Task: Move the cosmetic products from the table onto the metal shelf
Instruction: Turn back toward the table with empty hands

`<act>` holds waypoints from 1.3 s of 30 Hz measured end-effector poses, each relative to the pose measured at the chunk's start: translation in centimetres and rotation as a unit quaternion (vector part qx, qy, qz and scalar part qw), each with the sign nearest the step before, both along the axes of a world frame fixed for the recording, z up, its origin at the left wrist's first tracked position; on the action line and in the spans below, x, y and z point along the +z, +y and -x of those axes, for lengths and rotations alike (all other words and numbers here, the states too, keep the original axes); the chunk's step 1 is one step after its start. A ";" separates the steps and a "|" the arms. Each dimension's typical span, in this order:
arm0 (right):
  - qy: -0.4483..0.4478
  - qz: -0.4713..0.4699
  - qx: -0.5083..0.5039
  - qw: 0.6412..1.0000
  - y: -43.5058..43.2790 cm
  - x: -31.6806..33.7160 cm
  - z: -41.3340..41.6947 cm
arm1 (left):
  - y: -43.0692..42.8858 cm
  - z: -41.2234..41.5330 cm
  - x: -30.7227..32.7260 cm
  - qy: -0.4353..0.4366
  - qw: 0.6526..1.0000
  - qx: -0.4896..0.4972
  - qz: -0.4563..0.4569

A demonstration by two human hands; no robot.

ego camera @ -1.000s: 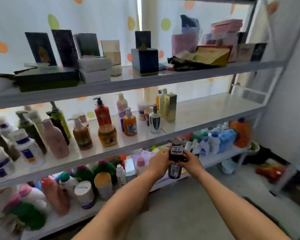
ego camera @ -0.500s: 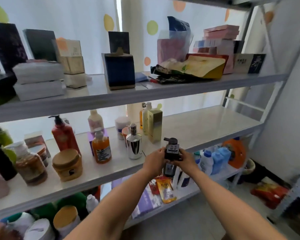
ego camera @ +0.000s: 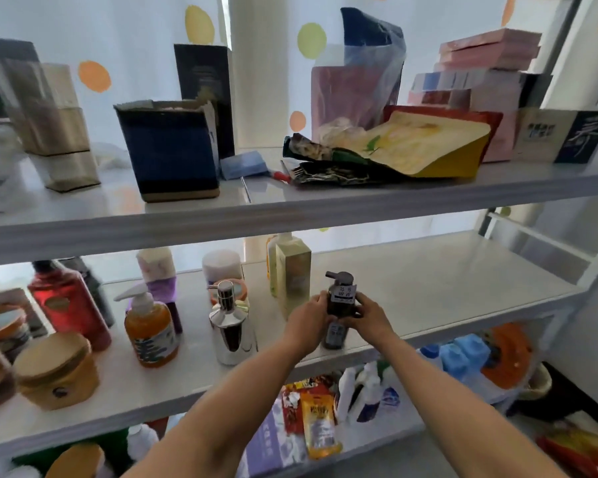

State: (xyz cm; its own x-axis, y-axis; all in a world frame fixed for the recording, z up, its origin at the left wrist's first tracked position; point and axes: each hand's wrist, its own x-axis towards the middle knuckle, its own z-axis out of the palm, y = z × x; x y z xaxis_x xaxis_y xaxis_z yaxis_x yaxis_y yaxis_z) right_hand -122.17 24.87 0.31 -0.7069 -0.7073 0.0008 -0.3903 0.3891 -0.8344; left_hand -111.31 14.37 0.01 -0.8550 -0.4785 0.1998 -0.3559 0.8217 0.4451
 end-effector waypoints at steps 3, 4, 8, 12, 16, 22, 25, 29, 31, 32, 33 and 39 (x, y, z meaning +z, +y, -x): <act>0.004 -0.002 0.045 0.999 -1.3 -0.4 4.2 | -0.1 3.4 -0.7 0.011 0.999 0.049 -0.014; 0.006 -0.003 0.057 0.998 -1.6 -0.4 5.5 | 0.0 4.4 -0.8 0.016 0.998 0.061 -0.026; 0.024 -0.008 0.097 0.995 -3.4 -0.3 10.1 | -0.1 8.7 -1.3 0.042 0.992 0.113 -0.039; 0.057 0.010 0.128 0.990 -6.0 -1.2 13.2 | -0.2 12.1 -1.9 0.087 0.981 0.165 -0.061; 0.081 0.056 0.137 0.986 -8.7 -2.4 14.5 | -1.5 13.8 -2.3 0.153 0.963 0.200 -0.097; 0.113 0.077 0.138 0.981 -12.7 -3.2 16.3 | -4.9 16.8 -2.4 0.155 0.958 0.211 -0.120; 0.109 0.070 0.139 0.982 -14.4 -3.0 17.3 | -6.3 18.2 -2.2 0.159 0.953 0.213 -0.148; 0.109 0.050 0.138 0.983 -15.8 -2.5 17.9 | -8.1 19.0 -1.4 0.125 0.954 0.207 -0.176; 0.120 0.035 0.141 0.982 -16.2 -2.5 18.0 | -8.4 19.1 -1.3 0.100 0.957 0.207 -0.179; 0.124 0.027 0.143 0.982 -16.3 -2.5 18.0 | -8.5 19.0 -1.2 0.092 0.958 0.206 -0.178; 0.126 0.020 0.147 0.981 -16.4 -2.4 18.1 | -8.5 18.9 -1.2 0.085 0.959 0.204 -0.176; 0.139 -0.047 0.168 0.975 -16.1 -1.4 18.2 | -8.5 18.3 -0.2 0.024 0.963 0.219 -0.152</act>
State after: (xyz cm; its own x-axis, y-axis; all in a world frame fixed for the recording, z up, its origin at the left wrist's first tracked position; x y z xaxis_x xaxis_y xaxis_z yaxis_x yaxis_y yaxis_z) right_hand -140.36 8.80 -1.12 -0.4166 -0.9051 0.0847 -0.7154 0.2690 -0.6449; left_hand -129.64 5.91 -0.22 -0.5505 -0.8344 0.0274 -0.6126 0.4261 0.6657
